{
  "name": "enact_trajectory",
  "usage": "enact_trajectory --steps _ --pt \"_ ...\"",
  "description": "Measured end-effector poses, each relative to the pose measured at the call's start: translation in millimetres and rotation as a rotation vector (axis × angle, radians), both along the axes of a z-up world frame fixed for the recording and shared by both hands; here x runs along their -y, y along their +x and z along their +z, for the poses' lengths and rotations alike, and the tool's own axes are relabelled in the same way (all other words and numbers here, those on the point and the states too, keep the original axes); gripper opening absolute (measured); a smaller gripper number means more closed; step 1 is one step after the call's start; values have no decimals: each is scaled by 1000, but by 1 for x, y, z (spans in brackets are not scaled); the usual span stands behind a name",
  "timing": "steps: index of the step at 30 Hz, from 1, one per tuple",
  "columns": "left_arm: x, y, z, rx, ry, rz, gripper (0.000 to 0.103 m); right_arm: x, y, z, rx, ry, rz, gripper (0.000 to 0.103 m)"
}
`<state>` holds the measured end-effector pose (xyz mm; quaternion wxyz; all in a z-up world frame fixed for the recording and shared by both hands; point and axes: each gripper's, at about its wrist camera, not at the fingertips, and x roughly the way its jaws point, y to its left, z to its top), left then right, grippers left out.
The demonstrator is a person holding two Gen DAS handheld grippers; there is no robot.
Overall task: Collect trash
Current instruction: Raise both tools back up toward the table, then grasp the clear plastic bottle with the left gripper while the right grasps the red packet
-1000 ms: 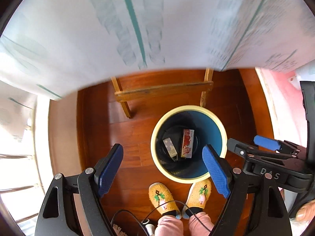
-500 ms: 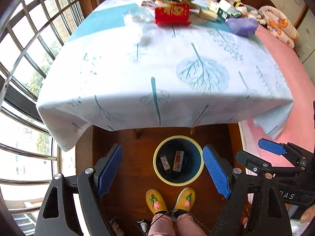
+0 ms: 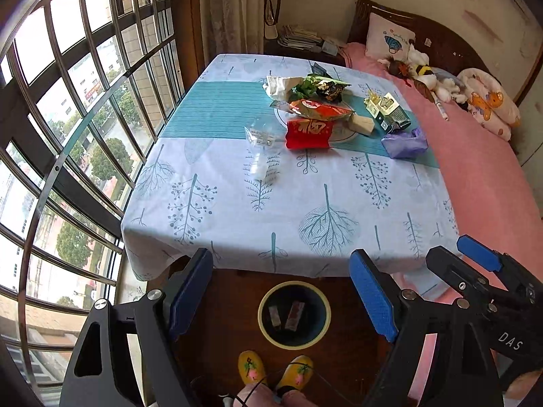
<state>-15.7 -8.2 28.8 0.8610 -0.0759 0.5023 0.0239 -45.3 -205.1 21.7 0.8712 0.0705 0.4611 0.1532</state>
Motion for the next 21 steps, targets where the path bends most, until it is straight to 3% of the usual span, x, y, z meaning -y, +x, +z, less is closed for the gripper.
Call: enact_trajectory --steps 4,9,16,21 --pt "-8 10 17 -5 -9 21 84 -2 7 20 22 34 22 78" --pt "-28 32 18 2 -25 48 84 -13 23 19 38 22 52 78" --pt "-61 102 -18 -48 -84 48 81 -30 71 -8 -10 -1 37 68" --pt "-80 178 -54 -111 -107 -40 75 -39 122 -32 -68 15 -39 62"
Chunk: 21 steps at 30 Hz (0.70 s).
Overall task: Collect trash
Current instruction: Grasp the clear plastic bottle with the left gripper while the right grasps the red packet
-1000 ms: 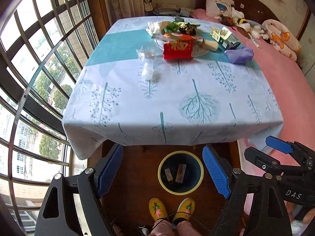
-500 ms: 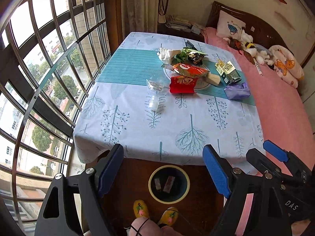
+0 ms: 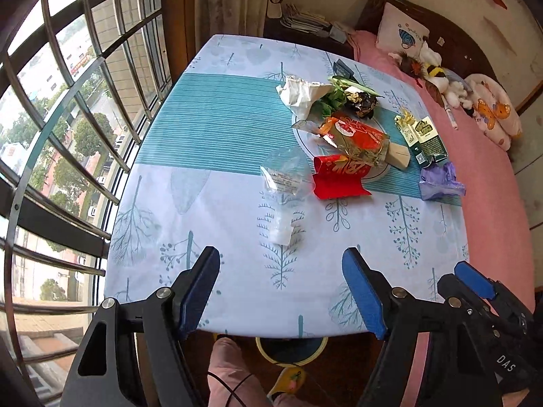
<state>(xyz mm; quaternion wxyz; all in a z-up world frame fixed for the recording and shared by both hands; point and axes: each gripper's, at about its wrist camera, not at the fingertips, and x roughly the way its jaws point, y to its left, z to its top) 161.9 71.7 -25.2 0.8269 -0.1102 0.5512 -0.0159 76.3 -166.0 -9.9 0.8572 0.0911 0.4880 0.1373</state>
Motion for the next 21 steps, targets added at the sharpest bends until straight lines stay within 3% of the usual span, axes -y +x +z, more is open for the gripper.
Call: enact_trajectory --steps 5,10,14,18,21 --pt "-5 74 -46 -93 -15 -118 71 -14 54 -21 -62 31 -107 62" --pt "3 126 -98 -211 -88 -191 68 -27 100 -47 -120 53 -206 62" --pt "11 145 -121 -249 -136 -234 67 -30 123 -63 -153 73 -279 62" --pt "20 152 -134 -272 -157 -275 51 -33 137 -79 -190 101 -334 62" --pt "23 154 -132 -240 -143 -292 49 -40 148 -90 -214 105 -354 62"
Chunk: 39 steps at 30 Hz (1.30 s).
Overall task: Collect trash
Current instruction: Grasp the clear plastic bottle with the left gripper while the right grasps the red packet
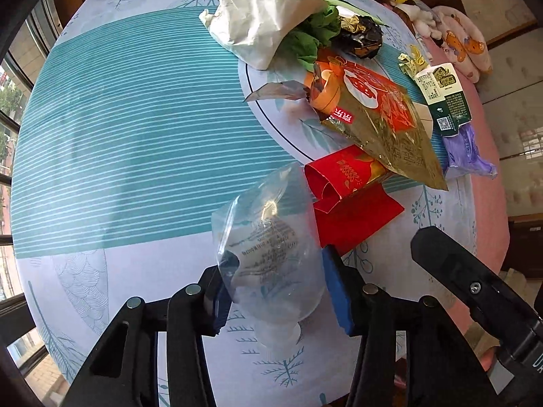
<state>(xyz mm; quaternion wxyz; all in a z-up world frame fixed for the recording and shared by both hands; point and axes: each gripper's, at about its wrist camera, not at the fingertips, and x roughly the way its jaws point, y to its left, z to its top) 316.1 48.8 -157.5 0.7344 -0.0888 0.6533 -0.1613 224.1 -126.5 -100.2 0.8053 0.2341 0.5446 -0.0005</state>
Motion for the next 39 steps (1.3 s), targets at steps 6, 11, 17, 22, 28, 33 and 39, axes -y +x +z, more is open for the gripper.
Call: enact_trajectory --steps 6,11,17,22,28,33,39 --pt "-14 3 10 41 31 -18 47 -13 20 -20 -45 50 -51 62" --pt "-29 7 26 106 73 -16 46 -24 42 -33 -75 64 -89 62" --pt "-45 9 43 185 133 -19 44 -27 65 -55 -167 68 -176 57" --pt "-51 4 51 229 157 -32 38 -36 67 -57 -164 31 -170 28" --pt "-47 -10 59 270 174 -47 34 -45 56 -51 -145 19 -120 9" --pt "-42 -26 70 308 190 -56 34 -39 42 -45 -138 40 -95 6" --pt "-28 -54 89 353 214 -56 34 -28 13 -31 -104 65 -62 5"
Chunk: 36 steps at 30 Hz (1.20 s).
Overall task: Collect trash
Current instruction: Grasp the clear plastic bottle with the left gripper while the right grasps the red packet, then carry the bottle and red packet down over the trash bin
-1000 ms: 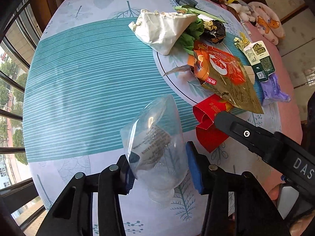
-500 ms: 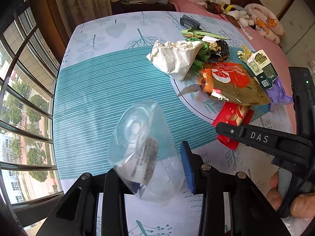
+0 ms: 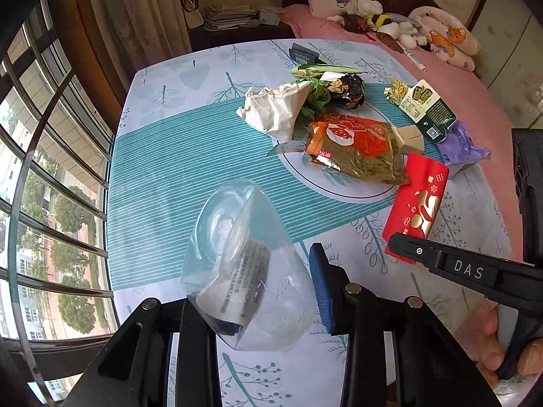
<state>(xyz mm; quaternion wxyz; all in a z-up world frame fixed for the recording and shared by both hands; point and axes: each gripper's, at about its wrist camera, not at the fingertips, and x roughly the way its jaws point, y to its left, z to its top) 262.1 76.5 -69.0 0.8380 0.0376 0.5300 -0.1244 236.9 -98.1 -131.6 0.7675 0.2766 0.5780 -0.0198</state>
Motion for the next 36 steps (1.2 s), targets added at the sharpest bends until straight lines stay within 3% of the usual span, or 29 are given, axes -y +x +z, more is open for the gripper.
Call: enact_trajectory --steps 11,16,21,25,31,36 --pt "55 -103 46 94 -26 62 34 56 -97 48 100 27 143 5" --pt "84 -164 60 89 -99 101 34 87 -158 66 131 35 211 5" --pt "105 -226 54 56 -160 130 34 113 -219 71 130 42 265 5" --pt "116 -268 39 -3 -226 132 34 126 -261 58 96 48 303 5" --pt "131 -298 -12 -118 -181 119 34 135 -308 11 1 90 292 5" --pt "138 -300 -85 -205 -119 93 34 133 -335 -52 -99 98 267 5"
